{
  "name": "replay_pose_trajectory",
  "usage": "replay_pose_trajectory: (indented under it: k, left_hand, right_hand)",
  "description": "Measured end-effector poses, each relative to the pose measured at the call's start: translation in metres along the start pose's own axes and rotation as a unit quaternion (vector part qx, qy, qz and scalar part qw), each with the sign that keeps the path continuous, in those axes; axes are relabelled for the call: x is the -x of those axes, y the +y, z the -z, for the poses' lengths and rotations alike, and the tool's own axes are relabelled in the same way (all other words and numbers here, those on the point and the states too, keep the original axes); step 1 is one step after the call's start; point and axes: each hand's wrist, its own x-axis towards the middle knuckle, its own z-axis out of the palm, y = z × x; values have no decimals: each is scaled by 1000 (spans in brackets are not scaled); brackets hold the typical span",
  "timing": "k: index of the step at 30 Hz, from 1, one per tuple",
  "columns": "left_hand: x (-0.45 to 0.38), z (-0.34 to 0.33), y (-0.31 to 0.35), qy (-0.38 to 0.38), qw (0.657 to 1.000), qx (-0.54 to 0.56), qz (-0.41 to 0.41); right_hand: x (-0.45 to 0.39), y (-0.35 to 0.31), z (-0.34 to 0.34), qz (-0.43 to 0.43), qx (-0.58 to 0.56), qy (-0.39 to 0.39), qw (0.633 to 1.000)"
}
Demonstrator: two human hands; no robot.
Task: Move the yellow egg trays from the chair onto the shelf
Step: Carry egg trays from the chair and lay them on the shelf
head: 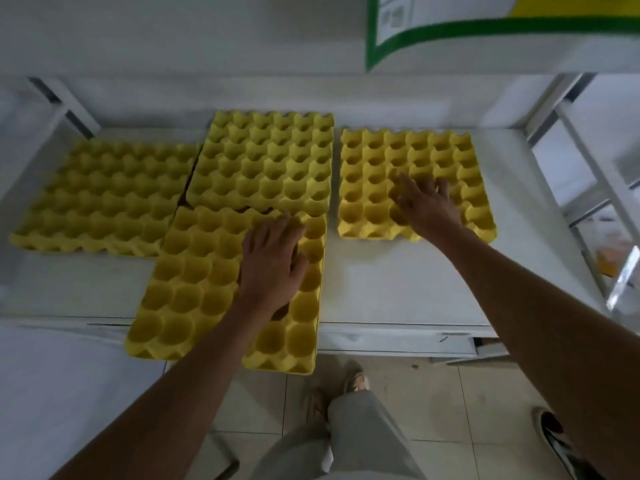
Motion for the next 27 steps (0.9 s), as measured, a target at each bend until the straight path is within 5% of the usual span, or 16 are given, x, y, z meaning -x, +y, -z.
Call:
replay_pose_trajectory:
  k: [13, 18, 21, 27]
  left_hand:
    - [-7, -4, 0, 2, 1000, -26, 3]
    - [-3, 18, 8, -85, 996, 8, -14]
    - [2, 51, 16, -87, 996, 32, 3]
    - [92, 126, 46, -4, 984, 16, 176]
  right_hand:
    - [-67, -14, 8, 33, 59, -60, 996]
    - [-58, -16, 26, 31, 118, -82, 989]
    - [-42, -38, 54, 117, 190, -33, 974]
    - [71, -113, 61, 373, 200, -8, 906]
